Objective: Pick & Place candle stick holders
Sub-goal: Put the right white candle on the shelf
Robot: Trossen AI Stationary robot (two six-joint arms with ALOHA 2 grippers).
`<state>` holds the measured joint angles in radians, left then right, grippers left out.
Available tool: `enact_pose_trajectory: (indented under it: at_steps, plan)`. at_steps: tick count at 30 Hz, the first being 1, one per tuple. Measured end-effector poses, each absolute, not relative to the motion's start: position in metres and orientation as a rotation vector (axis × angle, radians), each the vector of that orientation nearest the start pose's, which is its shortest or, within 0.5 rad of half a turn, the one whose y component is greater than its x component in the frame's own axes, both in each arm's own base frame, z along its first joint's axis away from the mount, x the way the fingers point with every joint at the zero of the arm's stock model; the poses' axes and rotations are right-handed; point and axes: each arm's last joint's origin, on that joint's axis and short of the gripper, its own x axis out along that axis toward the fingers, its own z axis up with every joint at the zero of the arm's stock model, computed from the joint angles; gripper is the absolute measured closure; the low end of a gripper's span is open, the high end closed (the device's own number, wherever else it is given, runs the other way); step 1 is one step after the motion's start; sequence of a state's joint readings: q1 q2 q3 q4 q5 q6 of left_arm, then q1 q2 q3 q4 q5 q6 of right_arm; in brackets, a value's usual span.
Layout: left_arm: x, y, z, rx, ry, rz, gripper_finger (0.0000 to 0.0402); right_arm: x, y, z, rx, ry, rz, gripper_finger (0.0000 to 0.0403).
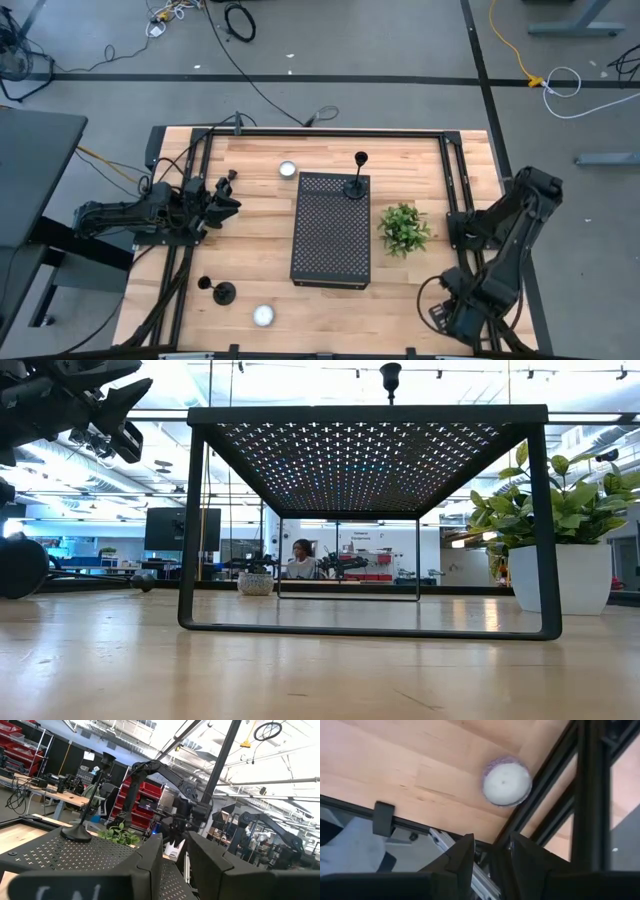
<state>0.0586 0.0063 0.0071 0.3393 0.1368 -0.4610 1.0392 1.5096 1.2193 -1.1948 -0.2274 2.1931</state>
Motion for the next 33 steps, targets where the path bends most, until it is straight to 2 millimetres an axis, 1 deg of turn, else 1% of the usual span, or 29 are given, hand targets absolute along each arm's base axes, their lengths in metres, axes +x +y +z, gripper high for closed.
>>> enact_pose_trajectory:
  at_steps: [3, 8, 11, 15, 18, 21, 23, 26, 30, 33]
  plan:
    - [0.092, 0.001, 0.198, -0.423, -0.314, -0.154, 0.0307, 0.13, 0.237, 0.25, 0.944, 1.626, -0.864, 0.0276]
    - [0.092, 0.001, 0.198, -0.423, -0.315, -0.154, 0.0307, 0.129, 0.24, 0.236, 0.855, 1.665, -0.987, 0.0276]
    - [0.092, 0.001, 0.198, -0.423, -0.314, -0.154, 0.0307, 0.132, 0.246, 0.223, 0.817, 1.649, -1.007, 0.0276]
    - [0.092, 0.001, 0.198, -0.424, -0.315, -0.154, 0.0307, 0.134, 0.25, 0.21, 0.755, 1.67, -1.062, 0.0276]
    - [0.092, 0.001, 0.198, -0.424, -0.314, -0.154, 0.0307, 0.133, 0.25, 0.205, 0.72, 1.678, -1.125, 0.0276]
    - [0.092, 0.001, 0.198, -0.424, -0.314, -0.154, 0.0307, 0.134, 0.251, 0.201, 0.708, 1.674, -1.132, 0.0276]
    - [0.092, 0.001, 0.198, -0.424, -0.314, -0.154, 0.0307, 0.134, 0.251, 0.198, 0.703, 1.664, -1.139, 0.0276]
    - [0.092, 0.001, 0.198, -0.424, -0.314, -0.154, 0.0307, 0.132, 0.248, 0.187, 0.713, 1.677, -1.154, 0.0276]
    - [0.092, 0.001, 0.198, -0.424, -0.314, -0.154, 0.0307, 0.126, 0.24, 0.172, 0.679, 1.72, -1.197, 0.0276]
    - [0.092, 0.001, 0.198, -0.43, -0.314, -0.155, 0.0307, 0.123, 0.234, 0.165, 0.655, 1.731, -1.222, 0.0277]
